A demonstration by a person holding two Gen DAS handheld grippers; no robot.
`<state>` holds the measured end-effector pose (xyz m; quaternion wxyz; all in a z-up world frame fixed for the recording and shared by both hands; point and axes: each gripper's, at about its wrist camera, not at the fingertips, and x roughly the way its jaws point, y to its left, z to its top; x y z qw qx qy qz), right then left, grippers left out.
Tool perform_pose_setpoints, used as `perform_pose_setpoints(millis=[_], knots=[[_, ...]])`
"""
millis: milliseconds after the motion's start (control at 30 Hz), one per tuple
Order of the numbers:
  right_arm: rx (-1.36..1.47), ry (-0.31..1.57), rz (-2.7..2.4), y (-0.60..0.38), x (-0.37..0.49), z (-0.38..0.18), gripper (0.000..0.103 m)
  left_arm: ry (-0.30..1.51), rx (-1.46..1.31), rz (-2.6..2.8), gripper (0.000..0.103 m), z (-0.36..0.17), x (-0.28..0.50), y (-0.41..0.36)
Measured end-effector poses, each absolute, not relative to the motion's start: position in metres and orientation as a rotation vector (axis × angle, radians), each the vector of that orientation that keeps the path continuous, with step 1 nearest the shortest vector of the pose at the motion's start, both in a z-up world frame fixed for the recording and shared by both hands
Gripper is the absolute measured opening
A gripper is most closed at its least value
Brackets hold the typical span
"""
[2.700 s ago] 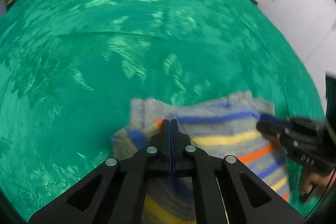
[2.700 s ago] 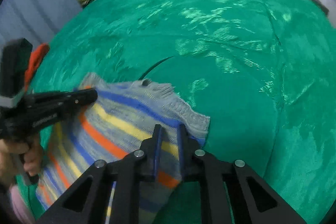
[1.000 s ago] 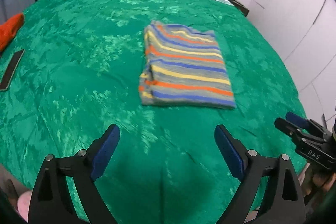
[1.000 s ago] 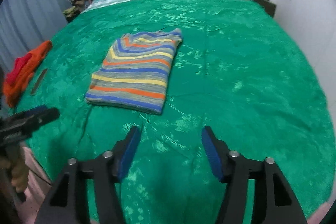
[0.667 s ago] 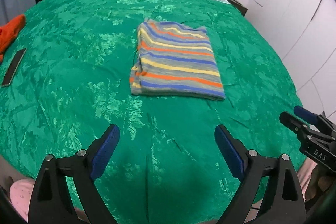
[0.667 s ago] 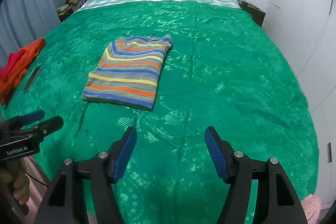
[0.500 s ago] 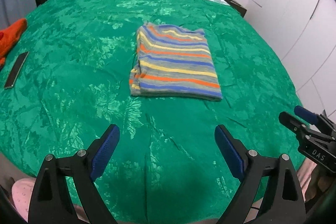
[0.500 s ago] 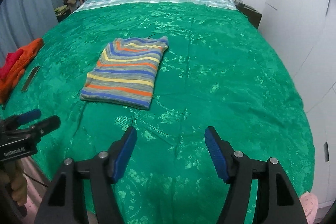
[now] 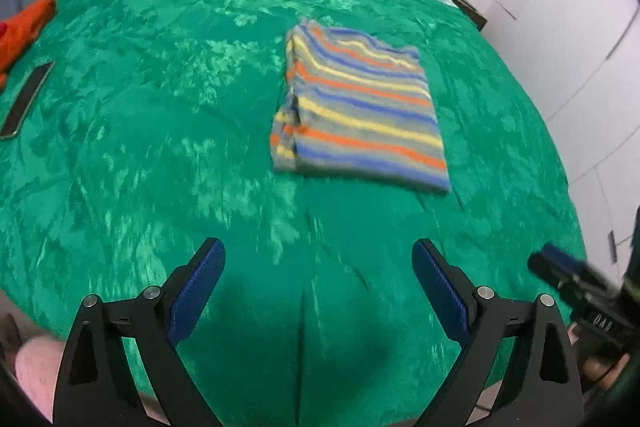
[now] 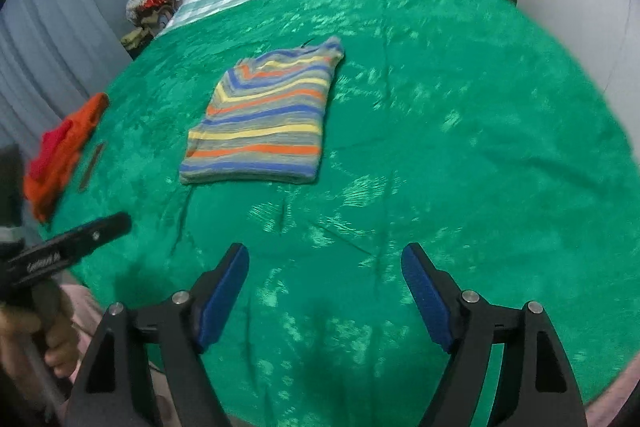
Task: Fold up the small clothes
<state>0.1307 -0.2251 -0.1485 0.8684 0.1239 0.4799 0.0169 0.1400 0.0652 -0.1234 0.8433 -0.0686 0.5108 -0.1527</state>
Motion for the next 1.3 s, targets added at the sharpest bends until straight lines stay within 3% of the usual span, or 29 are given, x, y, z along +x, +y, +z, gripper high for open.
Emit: perform_pose_setpoints(millis=[267,333,567,667,733,767,800,967,1300], knots=[[0.466,0.952,0.182,-0.259,0.228,-0.161,0.078,1.188,-0.088,-0.341,0.093,-0.154,0.249,0.043],[0.493,0.976,0.212,-0.263,0.259,-0.171,0.078,1.195,-0.026,-0.338,0.089,-0.165,0.272,0.030],[0.584,1.094,0.245,-0.264,0.353,-0.228,0.078,1.241,-0.040,-0.288,0.090,-0.200,0.337,0.030],[0.607,1.084,0.258,-0.257,0.377,-0.244,0.068,1.236,-0.067,-0.318,0.090,-0.206,0.346,0.024],[0.602,1.089,0.281,-0.246,0.386,-0.250,0.042,1.229,-0.082,-0.357,0.063,-0.211,0.347,0.018],[0.567,1.109,0.259,-0.239,0.391,-0.253,0.034,1.236,-0.097,-0.380,0.029,-0.212,0.348,0.016],[0.506,1.116,0.228,-0.229,0.393,-0.251,0.030,1.245,-0.115,-0.391,0.021,-0.212,0.348,0.011],[0.179,1.016,0.157,-0.184,0.381,-0.203,0.025,1.111,0.010,-0.352,0.015,-0.169,0.324,-0.007],[0.163,0.826,0.220,-0.177,0.349,-0.110,0.025,0.918,-0.015,-0.404,0.015,-0.067,0.281,0.018]])
